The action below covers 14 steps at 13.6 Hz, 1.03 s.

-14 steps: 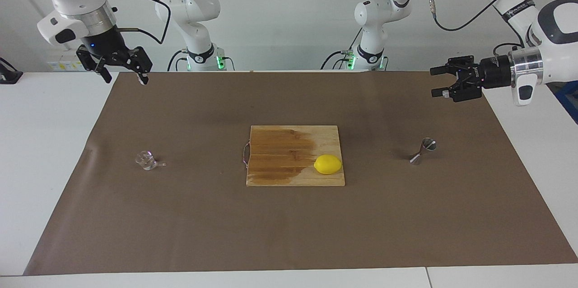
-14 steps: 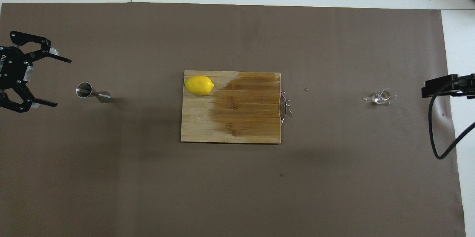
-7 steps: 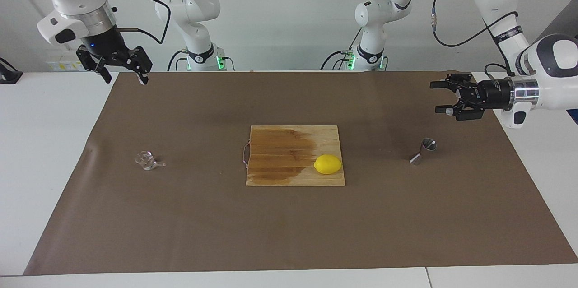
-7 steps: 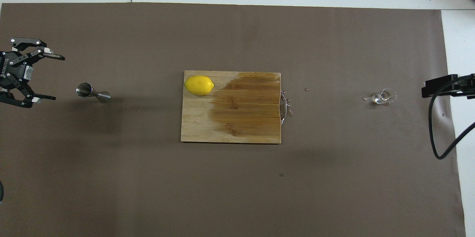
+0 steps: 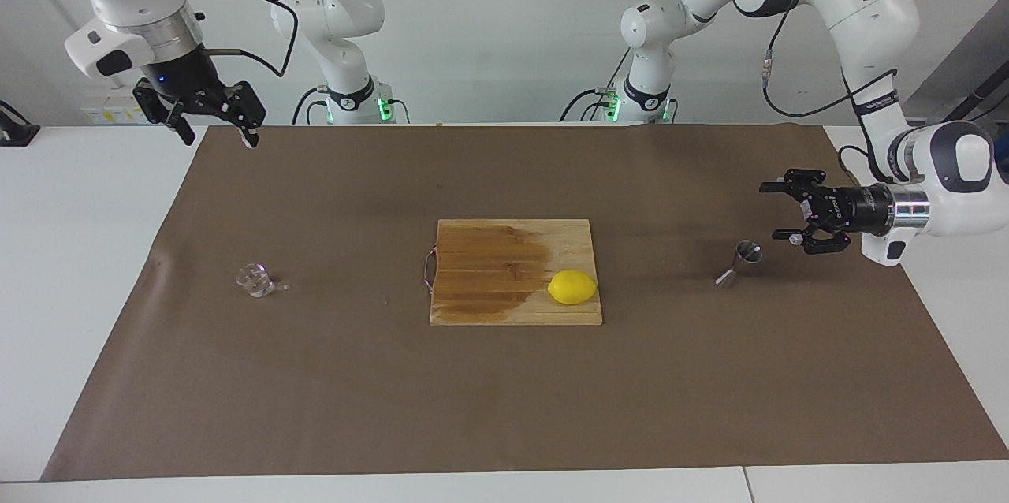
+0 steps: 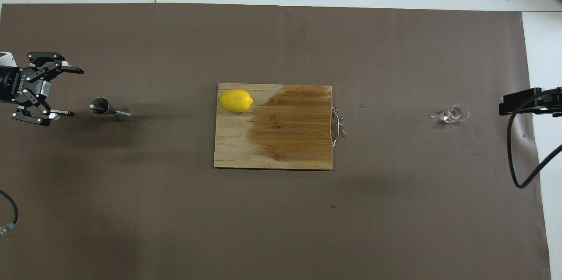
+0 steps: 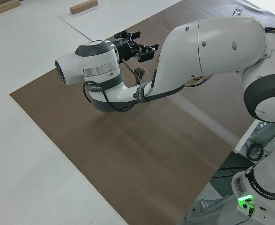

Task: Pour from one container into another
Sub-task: 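Open the left gripper and move it toward the metal jigger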

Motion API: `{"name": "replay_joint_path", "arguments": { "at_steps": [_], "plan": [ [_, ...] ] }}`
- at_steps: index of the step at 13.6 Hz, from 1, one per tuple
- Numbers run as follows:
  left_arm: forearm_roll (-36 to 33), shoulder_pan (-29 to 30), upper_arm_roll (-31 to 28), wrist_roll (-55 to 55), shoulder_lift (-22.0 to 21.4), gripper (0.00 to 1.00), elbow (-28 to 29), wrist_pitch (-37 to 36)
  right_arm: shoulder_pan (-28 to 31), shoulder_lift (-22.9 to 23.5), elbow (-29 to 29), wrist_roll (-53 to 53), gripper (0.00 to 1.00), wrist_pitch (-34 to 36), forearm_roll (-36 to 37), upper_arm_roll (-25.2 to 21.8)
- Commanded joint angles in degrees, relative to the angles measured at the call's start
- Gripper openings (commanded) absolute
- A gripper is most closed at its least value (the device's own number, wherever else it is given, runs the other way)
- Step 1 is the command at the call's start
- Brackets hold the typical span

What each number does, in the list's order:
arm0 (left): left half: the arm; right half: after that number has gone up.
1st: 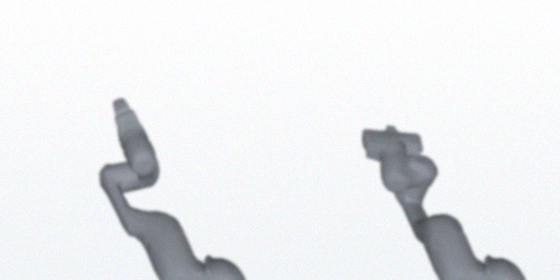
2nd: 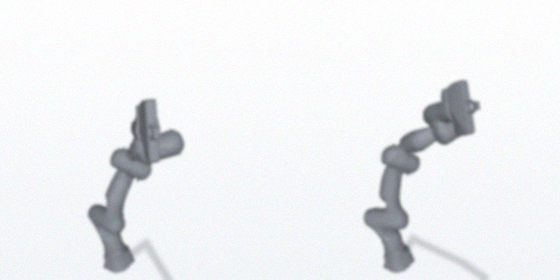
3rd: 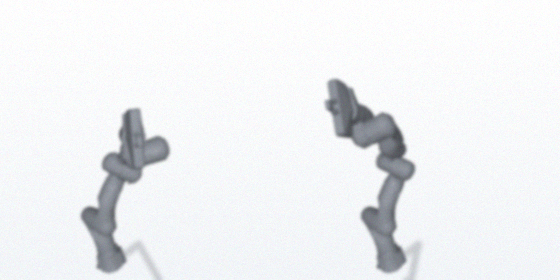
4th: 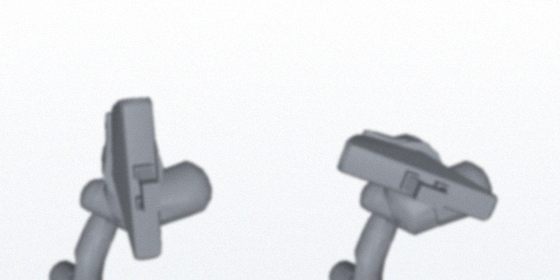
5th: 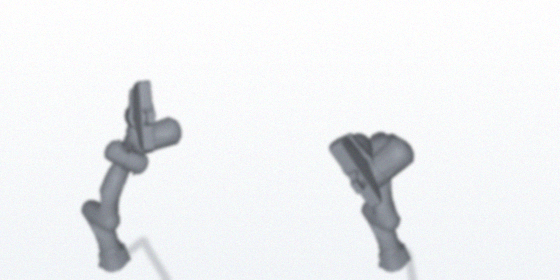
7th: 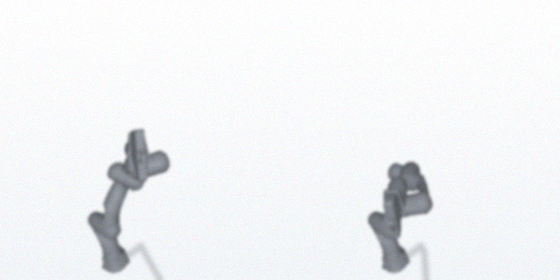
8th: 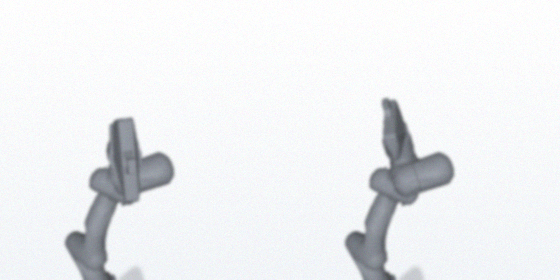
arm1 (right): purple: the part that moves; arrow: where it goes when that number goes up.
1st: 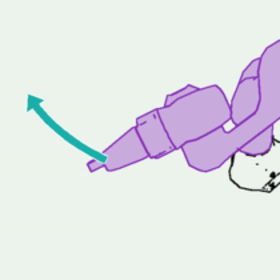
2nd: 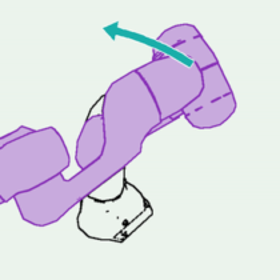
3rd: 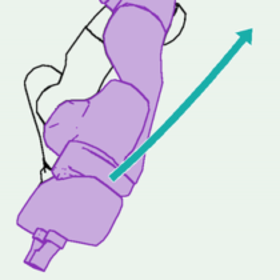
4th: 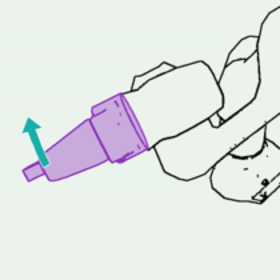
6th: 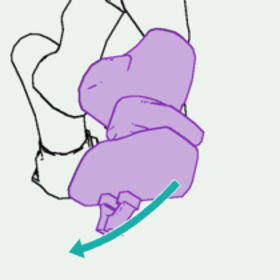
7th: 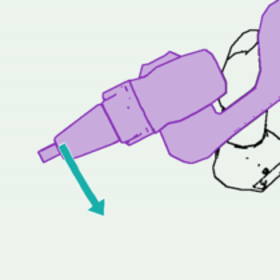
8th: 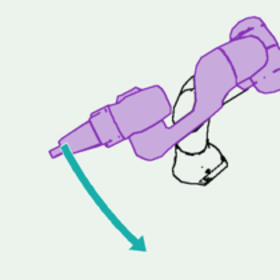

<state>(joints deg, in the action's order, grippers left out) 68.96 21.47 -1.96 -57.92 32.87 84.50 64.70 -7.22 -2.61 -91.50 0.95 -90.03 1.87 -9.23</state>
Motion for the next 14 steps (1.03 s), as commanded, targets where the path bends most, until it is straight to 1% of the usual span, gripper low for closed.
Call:
{"name": "replay_joint_path", "arguments": {
  "at_steps": [1, 3, 7, 10, 12, 14],
  "plan": [
    [1.44, 0.24, 0.38, -0.09, -0.08, 1.0, 1.01, 0.87, 0.27, -1.09, -0.7, -0.51, 1.0, 0.56, 0.59, 0.52],
    [1.61, -0.29, 0.38, 0.0, 0.18, 1.0, 2.33, 2.44, 0.27, -1.09, -0.7, -0.51, 1.0, 0.56, 0.59, 0.52],
    [1.61, 1.72, 0.38, 3.52, 4.65, 1.0, 2.25, 3.15, 0.27, -1.09, -0.7, -0.51, 1.0, 0.56, 0.59, 0.52],
    [1.87, 3.05, 0.47, 4.21, 6.68, 1.0, 2.25, 3.15, 0.27, -1.09, -0.7, -0.51, 1.0, 0.56, 0.59, 0.52],
    [1.96, 4.19, 0.73, 7.98, 8.78, 1.0, 1.99, 2.98, 0.27, -1.09, -0.7, -0.51, 1.0, 0.56, 0.59, 0.52],
    [1.96, 5.42, 1.26, 8.88, 10.63, 1.0, 1.64, 2.98, 0.27, -1.09, -0.7, -0.51, 1.0, 0.56, 0.59, 0.52]
  ]
}}
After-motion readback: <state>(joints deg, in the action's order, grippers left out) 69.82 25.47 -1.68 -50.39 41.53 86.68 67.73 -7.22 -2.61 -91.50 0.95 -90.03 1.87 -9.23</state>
